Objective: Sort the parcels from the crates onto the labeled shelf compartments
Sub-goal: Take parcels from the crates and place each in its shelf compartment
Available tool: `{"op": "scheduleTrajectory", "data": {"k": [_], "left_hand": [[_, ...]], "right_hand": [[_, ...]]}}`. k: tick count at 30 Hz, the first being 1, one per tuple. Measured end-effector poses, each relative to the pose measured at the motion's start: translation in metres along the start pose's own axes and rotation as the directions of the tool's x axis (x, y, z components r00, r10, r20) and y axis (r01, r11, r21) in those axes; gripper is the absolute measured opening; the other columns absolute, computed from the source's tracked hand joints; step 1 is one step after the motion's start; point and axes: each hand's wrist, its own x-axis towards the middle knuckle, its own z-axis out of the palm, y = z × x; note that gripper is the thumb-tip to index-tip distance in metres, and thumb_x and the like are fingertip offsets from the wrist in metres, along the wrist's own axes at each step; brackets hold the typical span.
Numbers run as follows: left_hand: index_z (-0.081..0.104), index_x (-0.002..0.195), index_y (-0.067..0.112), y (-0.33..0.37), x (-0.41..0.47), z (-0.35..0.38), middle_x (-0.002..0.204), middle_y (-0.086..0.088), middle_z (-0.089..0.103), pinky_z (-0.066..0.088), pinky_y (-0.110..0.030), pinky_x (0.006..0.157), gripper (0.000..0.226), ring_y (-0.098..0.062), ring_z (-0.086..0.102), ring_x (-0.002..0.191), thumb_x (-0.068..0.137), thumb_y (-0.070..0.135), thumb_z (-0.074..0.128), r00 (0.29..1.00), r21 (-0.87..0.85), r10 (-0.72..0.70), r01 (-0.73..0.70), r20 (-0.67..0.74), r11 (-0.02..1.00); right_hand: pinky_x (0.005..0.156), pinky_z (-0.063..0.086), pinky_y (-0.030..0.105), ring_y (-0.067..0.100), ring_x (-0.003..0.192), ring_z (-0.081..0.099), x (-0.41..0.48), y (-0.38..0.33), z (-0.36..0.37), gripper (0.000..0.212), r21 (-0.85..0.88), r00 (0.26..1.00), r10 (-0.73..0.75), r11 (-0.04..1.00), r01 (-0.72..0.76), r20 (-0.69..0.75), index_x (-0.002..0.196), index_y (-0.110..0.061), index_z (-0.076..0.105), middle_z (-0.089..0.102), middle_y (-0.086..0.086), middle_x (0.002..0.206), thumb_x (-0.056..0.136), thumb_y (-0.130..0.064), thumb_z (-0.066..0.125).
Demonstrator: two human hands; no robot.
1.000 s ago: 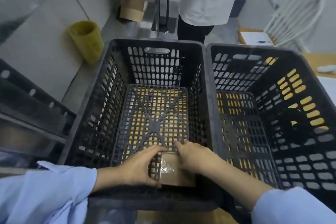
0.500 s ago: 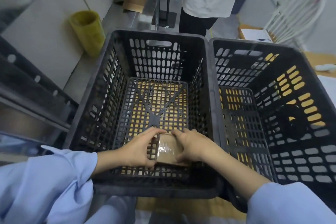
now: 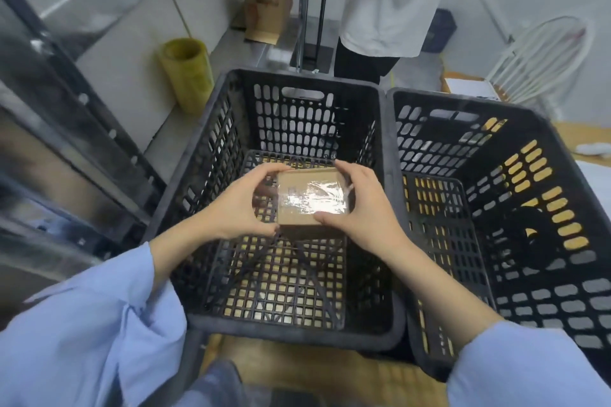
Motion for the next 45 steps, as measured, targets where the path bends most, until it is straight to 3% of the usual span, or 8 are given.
{"op": "scheduleTrajectory", "data": {"k": [4,11,17,21,31,39,42,45], "left_hand": [[0.039,0.142,0.027,0.021,-0.012,-0.017,0.142,0.012,0.045,0.052,-0.034,0.096,0.09,-0.007,0.056,0.119,0.067,0.003,0.084,0.993,0.029,0.058,-0.055,-0.106,0.998],[0.037,0.14,0.038,0.056,-0.046,-0.021,0.146,0.013,0.04,0.057,-0.031,0.084,0.09,-0.009,0.044,0.133,0.072,-0.008,0.073,0.962,-0.103,0.066,-0.097,-0.265,0.99],[0.035,0.145,0.029,0.088,-0.075,-0.005,0.146,0.005,0.044,0.05,-0.028,0.097,0.083,-0.008,0.047,0.132,0.078,0.0,0.075,0.901,-0.271,-0.022,-0.107,-0.433,0.957],[0.044,0.143,0.021,0.109,-0.093,0.019,0.141,0.005,0.053,0.045,-0.03,0.105,0.074,-0.006,0.052,0.127,0.077,0.028,0.075,0.814,-0.286,-0.102,-0.081,-0.572,0.955],[0.048,0.134,0.018,0.165,-0.147,0.101,0.135,0.007,0.057,0.044,-0.032,0.107,0.057,-0.001,0.055,0.121,0.084,0.015,0.074,0.588,-0.265,-0.153,-0.109,-0.795,0.958],[0.042,0.137,0.026,0.198,-0.232,0.163,0.141,0.012,0.049,0.041,-0.016,0.1,0.073,0.003,0.049,0.126,0.076,0.024,0.082,0.409,-0.178,-0.159,-0.007,-0.899,0.984],[0.04,0.143,0.024,0.209,-0.268,0.18,0.143,0.013,0.049,0.041,-0.009,0.096,0.084,0.008,0.048,0.124,0.073,0.025,0.085,0.312,-0.154,-0.163,0.055,-0.936,0.987],[0.041,0.142,0.025,0.223,-0.306,0.196,0.141,0.013,0.052,0.042,-0.019,0.101,0.088,-0.001,0.05,0.127,0.066,0.037,0.084,0.207,-0.162,-0.174,0.077,-0.963,0.984]], "right_hand": [[0.106,0.039,0.032,0.013,0.129,0.045,0.002,-0.019,-0.014,0.106,0.154,0.993,0.075,0.984,-0.089,0.096,0.154,-0.028,0.018,0.043,-0.004,0.146,0.073,-0.04,0.084],[0.073,0.043,-0.002,0.007,0.106,0.054,-0.007,-0.044,-0.024,0.093,0.296,0.993,-0.069,0.955,0.039,0.093,0.152,-0.028,0.022,0.048,-0.01,0.133,0.081,-0.021,0.081],[0.107,0.044,0.043,0.01,0.13,0.041,-0.022,-0.045,-0.029,0.097,0.284,0.959,-0.283,0.919,0.273,-0.007,0.151,-0.035,0.024,0.041,-0.009,0.145,0.076,-0.016,0.083],[0.1,0.049,0.046,0.012,0.126,0.045,-0.038,-0.042,-0.039,0.075,0.337,0.926,-0.377,0.872,0.356,-0.004,0.137,-0.034,0.038,0.043,-0.014,0.138,0.078,-0.015,0.081],[0.098,0.052,0.046,0.012,0.13,0.049,-0.098,-0.033,-0.062,0.051,0.533,0.838,-0.539,0.734,0.421,0.081,0.117,-0.042,0.045,0.045,-0.007,0.142,0.074,-0.054,0.071],[0.111,0.042,0.029,0.004,0.135,0.04,-0.157,-0.043,-0.058,0.107,0.64,0.69,-0.693,0.631,0.439,0.209,0.157,-0.026,0.014,0.03,-0.008,0.151,0.076,-0.031,0.084],[0.104,0.033,0.006,-0.003,0.132,0.038,-0.178,-0.06,-0.047,0.101,0.624,0.599,-0.771,0.581,0.523,0.216,0.156,-0.022,0.02,0.029,-0.007,0.146,0.077,-0.027,0.084],[0.108,0.035,0.013,-0.008,0.133,0.036,-0.204,-0.078,-0.031,0.098,0.681,0.518,-0.82,0.526,0.51,0.245,0.152,-0.025,0.026,0.028,-0.011,0.147,0.075,-0.024,0.085]]}}
